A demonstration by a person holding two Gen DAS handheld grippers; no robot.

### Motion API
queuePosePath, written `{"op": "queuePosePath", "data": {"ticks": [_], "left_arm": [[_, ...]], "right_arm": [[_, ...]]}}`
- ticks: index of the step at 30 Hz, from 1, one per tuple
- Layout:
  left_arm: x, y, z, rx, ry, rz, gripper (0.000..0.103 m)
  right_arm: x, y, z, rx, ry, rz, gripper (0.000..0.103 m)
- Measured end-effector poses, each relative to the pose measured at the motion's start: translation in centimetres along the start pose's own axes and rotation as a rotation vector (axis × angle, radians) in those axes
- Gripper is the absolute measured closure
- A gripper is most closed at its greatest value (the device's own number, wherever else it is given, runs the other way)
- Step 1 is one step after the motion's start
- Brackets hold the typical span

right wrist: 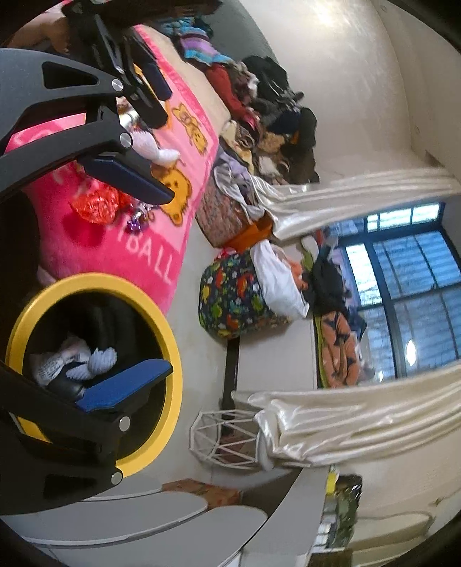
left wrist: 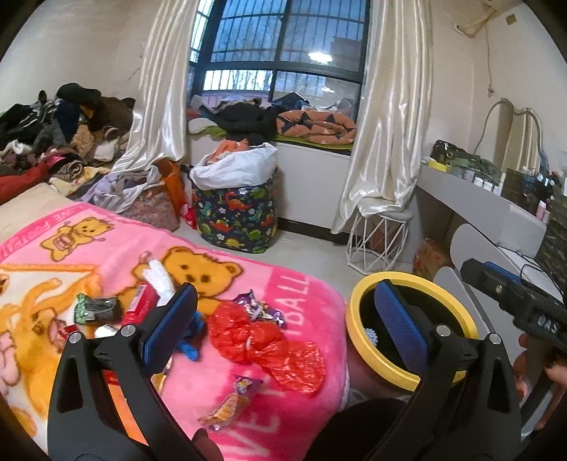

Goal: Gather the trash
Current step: 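Move the right tool back over the blanket toward the red plastic bag, then grasp the red plastic bag with the right tool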

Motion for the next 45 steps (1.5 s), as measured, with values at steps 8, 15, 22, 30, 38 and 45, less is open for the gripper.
{"op": "queuePosePath", "data": {"ticks": [8,15,22,30,38,45], "left_arm": [[2.2,1.1,0.1,-0.016,0.023,0.041,0.011],[4.8,1.8,-0.1,-0.024,0.059,0.080,0.011],[7.7,2.0,-0.8,-0.016,0.099,0.135,0.011],[11.4,0.7,-1.6,0.031,0.162,0.170,0.011],[13.4,-2.1,-2.4,0.124,0.213,0.136,0.025],[13.4,-4.6,-3.7,0.192,0.241,0.105,0.036]], "right_arm": [[2.9,0.1,-0.3,0.003,0.060,0.053,0.015],[5.3,-0.5,-1.3,0.043,0.103,0.099,0.015],[8.5,-2.2,-3.0,0.122,0.161,0.152,0.015],[12.1,-5.9,-5.2,0.260,0.225,0.196,0.015],[13.9,-10.3,-7.5,0.402,0.283,0.156,0.017],[15.0,-14.2,-10.1,0.565,0.309,0.151,0.025]]}}
Point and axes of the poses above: each gripper's, at about its wrist camera, not at the fingertips, and y roughly against the way its jaws point, x to its left, z to its top, the point moved 8 cm from there along -y, roughly the way its jaws point, and after that the axes turned 12 degrees about -z, right-handed, at the moved point
